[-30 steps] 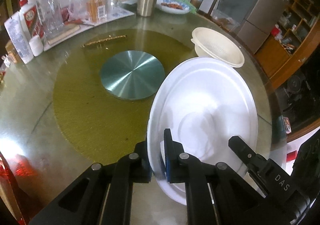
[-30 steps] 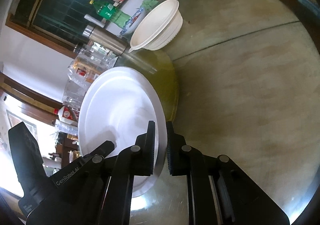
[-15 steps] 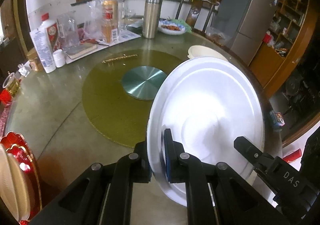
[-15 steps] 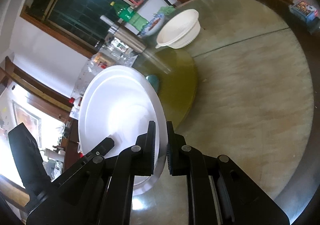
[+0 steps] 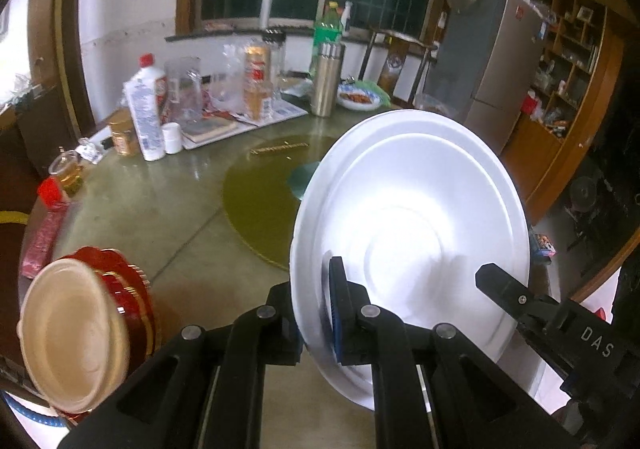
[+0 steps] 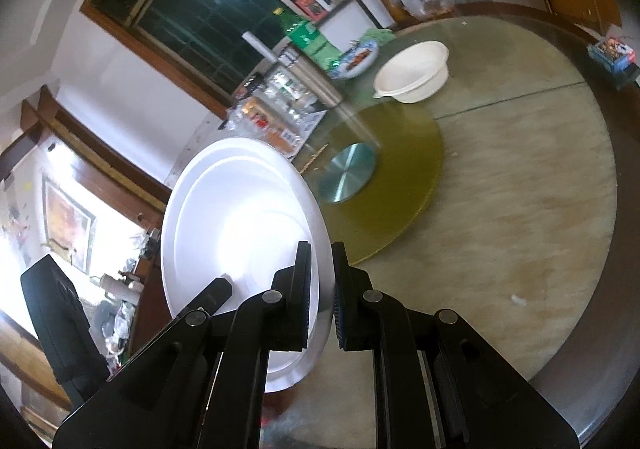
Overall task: Organize plates and bowls
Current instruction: 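Lift the large white bowl and carry it over the plate stack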
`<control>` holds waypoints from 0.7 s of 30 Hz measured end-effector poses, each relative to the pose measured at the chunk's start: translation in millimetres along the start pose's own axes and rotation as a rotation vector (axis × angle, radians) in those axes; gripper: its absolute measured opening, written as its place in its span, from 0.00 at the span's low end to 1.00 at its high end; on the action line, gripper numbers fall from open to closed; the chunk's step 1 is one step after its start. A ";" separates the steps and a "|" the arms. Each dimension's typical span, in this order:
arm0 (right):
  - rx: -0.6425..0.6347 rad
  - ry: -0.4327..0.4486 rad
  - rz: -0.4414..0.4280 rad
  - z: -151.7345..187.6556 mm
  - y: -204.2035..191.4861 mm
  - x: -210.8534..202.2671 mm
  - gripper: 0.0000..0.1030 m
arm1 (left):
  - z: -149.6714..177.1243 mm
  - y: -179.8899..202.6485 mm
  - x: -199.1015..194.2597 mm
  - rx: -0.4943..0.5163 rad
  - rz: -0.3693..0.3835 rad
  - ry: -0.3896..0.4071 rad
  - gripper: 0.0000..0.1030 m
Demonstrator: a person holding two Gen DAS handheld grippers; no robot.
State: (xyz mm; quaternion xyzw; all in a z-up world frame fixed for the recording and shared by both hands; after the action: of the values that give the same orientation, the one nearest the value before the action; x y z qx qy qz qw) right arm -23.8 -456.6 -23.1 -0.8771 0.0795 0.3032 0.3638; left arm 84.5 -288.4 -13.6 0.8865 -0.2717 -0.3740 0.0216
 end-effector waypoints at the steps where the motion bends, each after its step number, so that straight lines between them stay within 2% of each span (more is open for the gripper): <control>1: -0.008 0.002 -0.004 3.2 -5.7 -2.4 0.10 | 0.9 -4.7 -7.6 -0.003 -0.003 0.012 0.09; 10: -0.107 0.011 -0.044 38.4 -71.3 -19.2 0.10 | 6.8 -49.2 -62.8 -0.036 -0.023 0.108 0.09; 21: -0.252 -0.013 -0.082 85.7 -162.7 -10.0 0.10 | 16.4 -122.5 -123.9 -0.107 -0.077 0.214 0.09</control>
State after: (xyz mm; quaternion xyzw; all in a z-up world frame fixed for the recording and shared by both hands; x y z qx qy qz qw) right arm -13.9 -281.0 31.5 -0.9164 0.0024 0.3014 0.2633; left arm 59.5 -119.7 25.7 0.9288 -0.2130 -0.2916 0.0834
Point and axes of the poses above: each gripper's, at about its wrist camera, not at the fingertips, and x roughly the way its jaws point, y to its right, z to its underside, the point moved 6 cm from there along x, roughly the way its jaws point, and after that the axes turned 7 degrees about z, right-handed, at the moved point
